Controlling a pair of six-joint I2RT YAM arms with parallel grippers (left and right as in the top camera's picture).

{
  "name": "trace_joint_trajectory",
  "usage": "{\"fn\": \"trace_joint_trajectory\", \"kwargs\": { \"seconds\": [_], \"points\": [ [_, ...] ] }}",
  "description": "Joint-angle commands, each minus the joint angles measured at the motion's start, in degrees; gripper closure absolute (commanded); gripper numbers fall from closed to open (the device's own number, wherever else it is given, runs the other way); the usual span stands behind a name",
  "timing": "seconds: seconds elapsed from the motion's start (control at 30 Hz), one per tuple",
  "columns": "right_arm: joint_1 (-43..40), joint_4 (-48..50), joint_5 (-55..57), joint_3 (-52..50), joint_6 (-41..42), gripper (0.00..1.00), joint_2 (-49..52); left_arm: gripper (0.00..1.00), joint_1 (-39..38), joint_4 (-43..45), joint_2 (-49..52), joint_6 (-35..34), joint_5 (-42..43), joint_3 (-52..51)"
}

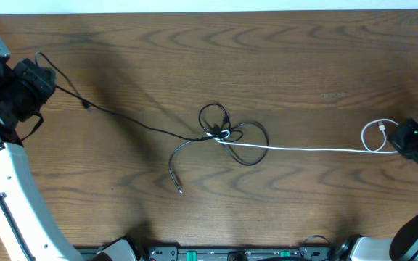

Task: Untangle cables
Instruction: 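Pull the black cable left and the white cable right, separating them, then release the cables and bring both grippers back toward the center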

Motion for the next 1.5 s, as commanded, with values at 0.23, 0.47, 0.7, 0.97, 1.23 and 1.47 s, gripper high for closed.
{"fn": "trace_joint_trajectory", "kwargs": {
  "seconds": [0.23, 0.47, 0.7, 0.97, 1.23, 1.47],
  "points": [
    [-7.1, 1.7, -14.6, -0.1, -1.0, 0.99, -0.8, 0.93, -5.5, -3.8, 3.2, -2.2, -0.5, -1.5],
    [0.7, 4.1, -29.6, -0.1, -11.7, 0.96, -0.8, 0.93, -19.1, -8.6, 7.8, 4.0, -3.7, -1.6],
    [12.8, 3.7, -25.8, -0.1, -13.6, 0.47, -0.8, 0.93, -27.3, -12.5, 10.5, 4.0, -11.3, -1.6],
    [24.2, -0.9, -22.8, -0.1, -14.9, 0.21, -0.8, 0.33, -31.0, -15.7, 11.1, 4.0, -11.3, -1.6],
    [30.1, -9.0, 6.8, -0.1, 2.9, 0.08, -0.8, 0.32, -31.0, -21.7, 11.1, 4.0, -11.3, -2.2],
    [30.1, -12.0, 11.6, 1.3, 7.1, 0.01, -1.3, 0.32, -31.4, -23.7, 11.1, 5.4, -11.3, -3.2]
  ]
}}
